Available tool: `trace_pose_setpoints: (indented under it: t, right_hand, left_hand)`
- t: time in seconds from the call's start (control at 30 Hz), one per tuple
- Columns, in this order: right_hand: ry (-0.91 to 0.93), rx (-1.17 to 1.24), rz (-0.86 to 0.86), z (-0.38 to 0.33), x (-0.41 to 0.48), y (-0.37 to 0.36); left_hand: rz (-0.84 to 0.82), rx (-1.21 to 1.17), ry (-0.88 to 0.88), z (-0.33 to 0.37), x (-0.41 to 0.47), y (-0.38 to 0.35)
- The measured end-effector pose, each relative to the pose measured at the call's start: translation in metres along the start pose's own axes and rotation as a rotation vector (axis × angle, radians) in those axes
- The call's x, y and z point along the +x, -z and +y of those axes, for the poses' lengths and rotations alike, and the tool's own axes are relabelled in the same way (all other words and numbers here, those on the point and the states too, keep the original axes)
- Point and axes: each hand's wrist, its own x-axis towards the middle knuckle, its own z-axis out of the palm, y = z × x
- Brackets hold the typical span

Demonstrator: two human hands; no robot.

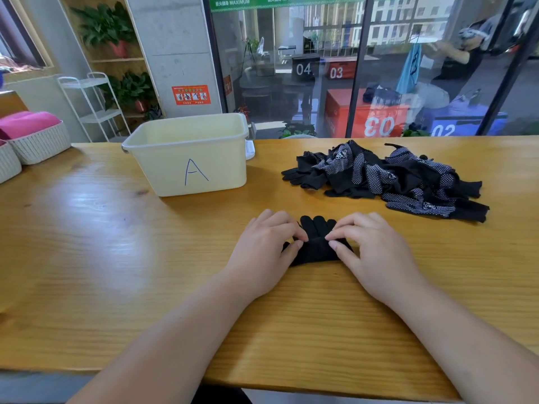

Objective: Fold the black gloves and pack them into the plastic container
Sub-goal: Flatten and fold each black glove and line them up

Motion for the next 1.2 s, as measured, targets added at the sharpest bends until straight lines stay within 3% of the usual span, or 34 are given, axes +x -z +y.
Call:
trace_pose_setpoints:
  t: [0.13, 0.33, 0.53, 0.6, 0.73, 0.9, 1.07, 1.2]
  right_hand:
    - [0.076, -0.090, -0.068, -0.001, -0.003, 0.005]
    - [0.068, -0.030, -0.225, 0.001, -0.007, 0.015]
    - [-0.184, 0.396, -0.213, 0.009, -0.005, 0.016]
    - [-0.221, 0.496, -0.213, 0.008, -0.003, 0.014]
    - [-0.240, 0.374, -0.110, 0.006, 0.003, 0.006]
    - [-0.206, 0.255, 0.020, 0.001, 0.004, 0.002]
    - [-0.223, 0.297, 0.048, 0.001, 0.000, 0.001]
    - [-0.192, 0.349, 0.006, 0.000, 0.001, -0.004]
  left_hand:
    - [-0.054, 0.027, -0.038, -0.003, -0.006, 0.000]
    - [-0.109, 0.086, -0.028, 0.001, -0.008, 0.005]
    - [-0.117, -0.308, 0.245, -0.001, -0.011, 0.012]
    - [-0.116, -0.342, 0.301, 0.000, -0.008, 0.013]
    - [-0.123, -0.239, 0.344, 0.002, 0.000, 0.008]
    - [-0.005, -0.004, 0.250, 0.008, 0.002, 0.000]
    - [0.042, -0.055, 0.158, 0.009, -0.011, 0.005]
    - [0.002, -0.052, 0.194, 0.006, -0.005, 0.001]
